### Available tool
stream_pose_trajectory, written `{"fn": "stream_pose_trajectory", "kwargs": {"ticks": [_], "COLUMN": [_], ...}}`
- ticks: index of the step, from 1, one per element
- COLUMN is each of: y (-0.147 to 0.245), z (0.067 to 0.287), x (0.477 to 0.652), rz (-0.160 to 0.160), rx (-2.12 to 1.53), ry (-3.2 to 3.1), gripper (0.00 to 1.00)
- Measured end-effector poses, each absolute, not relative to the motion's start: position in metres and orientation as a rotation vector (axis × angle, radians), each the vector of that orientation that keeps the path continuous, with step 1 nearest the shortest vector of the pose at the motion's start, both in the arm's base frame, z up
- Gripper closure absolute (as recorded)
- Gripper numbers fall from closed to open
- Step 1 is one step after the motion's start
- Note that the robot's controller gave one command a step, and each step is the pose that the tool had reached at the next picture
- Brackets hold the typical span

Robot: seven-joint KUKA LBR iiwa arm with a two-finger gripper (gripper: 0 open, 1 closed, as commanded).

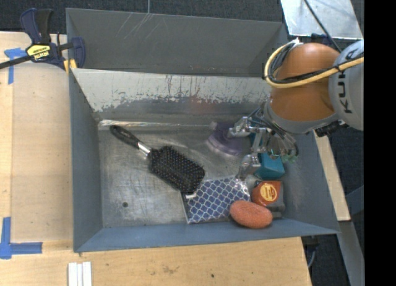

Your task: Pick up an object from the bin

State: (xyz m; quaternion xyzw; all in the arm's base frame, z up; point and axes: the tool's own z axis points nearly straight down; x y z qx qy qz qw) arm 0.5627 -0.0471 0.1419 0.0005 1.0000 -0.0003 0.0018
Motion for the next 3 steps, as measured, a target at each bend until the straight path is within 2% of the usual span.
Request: {"fn": "stream_pose_trajectory", "kwargs": {"ticks": [1, 2, 3], "y": [-0.0419, -0.0418, -0.0421], "z": [0.0873, 0.0873, 0.089], "x": [0.6058, 0.6058, 0.5959], "rz": [-0.001, -0.001, -0.001], "rx": [-0.199, -0.199, -0.203], "ry": [3.089, 3.089, 3.108], "gripper": [1.0, 1.0, 1.0]}}
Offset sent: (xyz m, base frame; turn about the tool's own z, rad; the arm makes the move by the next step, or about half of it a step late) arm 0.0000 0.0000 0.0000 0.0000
